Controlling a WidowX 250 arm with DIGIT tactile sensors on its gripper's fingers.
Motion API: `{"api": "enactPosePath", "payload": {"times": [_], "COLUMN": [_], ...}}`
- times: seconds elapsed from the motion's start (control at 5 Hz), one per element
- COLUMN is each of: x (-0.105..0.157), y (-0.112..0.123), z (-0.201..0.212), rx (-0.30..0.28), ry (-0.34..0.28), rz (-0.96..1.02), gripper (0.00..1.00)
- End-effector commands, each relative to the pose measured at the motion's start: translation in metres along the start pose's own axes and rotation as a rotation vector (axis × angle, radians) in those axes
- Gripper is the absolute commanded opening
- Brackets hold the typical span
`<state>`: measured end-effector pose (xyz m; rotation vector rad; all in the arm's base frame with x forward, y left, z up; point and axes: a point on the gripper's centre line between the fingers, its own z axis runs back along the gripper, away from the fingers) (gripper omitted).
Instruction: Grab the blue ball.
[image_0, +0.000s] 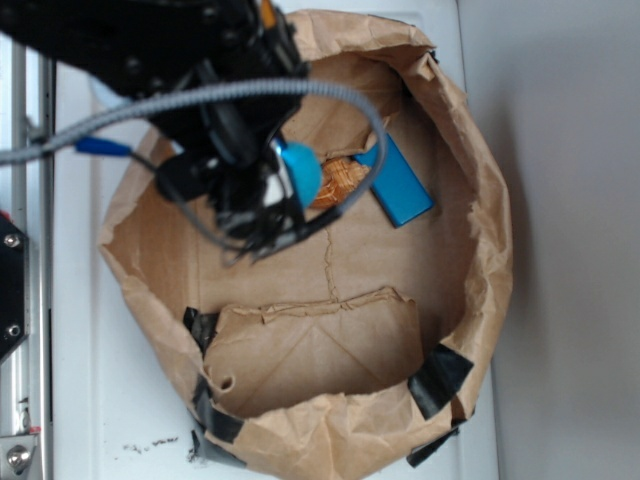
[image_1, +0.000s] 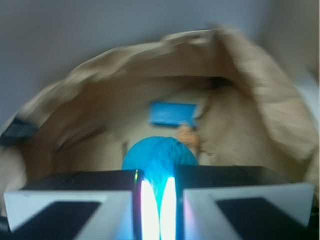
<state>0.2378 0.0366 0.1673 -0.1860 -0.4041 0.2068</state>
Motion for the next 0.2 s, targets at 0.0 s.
{"api": "enactPosePath", "payload": {"times": [0.0], "x": [0.0005], "y": [0.0185], "z": [0.0200], "rx": [0.128], "ry": [-0.032], "rz": [-0.089], "gripper": [0.00]}}
